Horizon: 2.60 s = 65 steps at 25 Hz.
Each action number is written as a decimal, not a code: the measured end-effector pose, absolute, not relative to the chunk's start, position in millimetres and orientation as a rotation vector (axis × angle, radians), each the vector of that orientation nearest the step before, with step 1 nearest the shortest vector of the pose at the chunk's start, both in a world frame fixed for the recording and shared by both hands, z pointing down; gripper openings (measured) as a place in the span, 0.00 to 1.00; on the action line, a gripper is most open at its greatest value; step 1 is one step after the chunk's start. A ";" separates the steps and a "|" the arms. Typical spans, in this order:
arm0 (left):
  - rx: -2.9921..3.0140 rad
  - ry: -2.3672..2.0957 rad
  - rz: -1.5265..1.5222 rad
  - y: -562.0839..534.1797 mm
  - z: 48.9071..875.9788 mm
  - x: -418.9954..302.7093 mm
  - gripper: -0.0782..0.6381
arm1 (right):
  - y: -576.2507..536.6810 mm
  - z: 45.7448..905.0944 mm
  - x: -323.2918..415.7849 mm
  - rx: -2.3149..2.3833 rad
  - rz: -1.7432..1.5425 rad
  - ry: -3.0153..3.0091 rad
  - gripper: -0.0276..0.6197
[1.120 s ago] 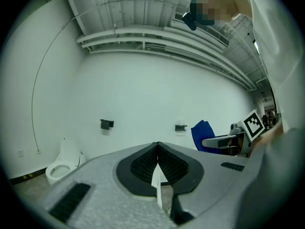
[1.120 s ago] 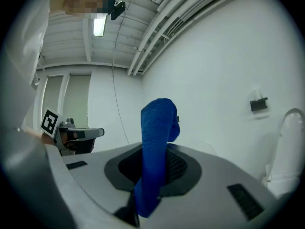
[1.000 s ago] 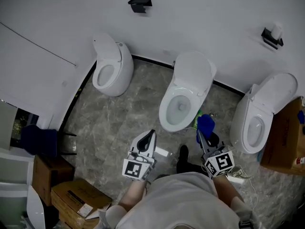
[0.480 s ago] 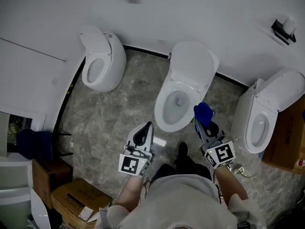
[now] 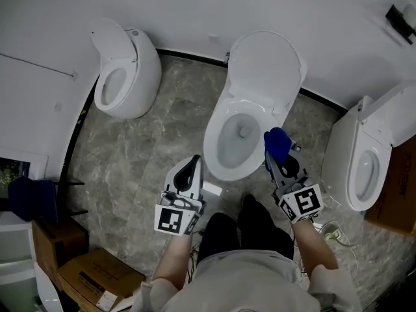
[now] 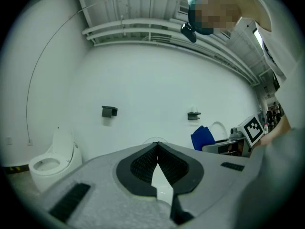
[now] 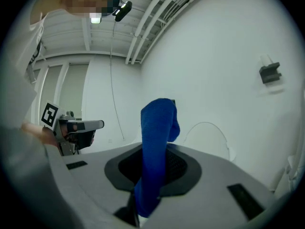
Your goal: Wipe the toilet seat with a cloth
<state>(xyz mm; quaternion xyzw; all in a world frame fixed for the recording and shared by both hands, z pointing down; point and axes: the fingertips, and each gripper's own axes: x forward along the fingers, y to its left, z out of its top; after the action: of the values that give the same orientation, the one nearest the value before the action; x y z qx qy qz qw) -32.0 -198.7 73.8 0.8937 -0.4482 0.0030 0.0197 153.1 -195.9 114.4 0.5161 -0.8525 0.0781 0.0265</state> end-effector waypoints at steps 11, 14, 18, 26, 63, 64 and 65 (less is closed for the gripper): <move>2.773 -1.434 -0.053 -207.8 251.0 -53.0 0.12 | -217.0 289.9 150.8 1.672 0.226 -2.614 0.13; 2.782 -1.439 -0.079 -204.6 296.8 -54.0 0.12 | -217.4 333.2 151.2 1.663 0.219 -2.608 0.13; 2.814 -1.439 -0.142 -202.8 338.7 -51.0 0.12 | -215.6 370.2 153.8 1.686 0.181 -2.594 0.13; 2.838 -1.443 -0.159 -184.2 371.1 -65.2 0.12 | -202.9 399.0 136.4 1.719 0.148 -2.598 0.13; 2.821 -1.522 -0.143 -182.5 386.3 -90.1 0.12 | -362.5 438.9 101.1 1.558 0.196 -2.512 0.13; 2.816 -1.525 -0.143 -183.6 387.2 -91.0 0.12 | -369.7 442.6 100.4 1.560 0.205 -2.503 0.13; 2.812 -1.529 -0.141 -184.9 388.1 -91.9 0.12 | -376.9 446.7 99.5 1.561 0.214 -2.493 0.13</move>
<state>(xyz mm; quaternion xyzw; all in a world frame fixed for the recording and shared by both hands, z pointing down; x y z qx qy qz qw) -91.9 -184.9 388.1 0.8773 -0.4769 -0.0441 -0.0310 99.5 -376.9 446.7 0.5269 -0.8414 0.0722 0.0961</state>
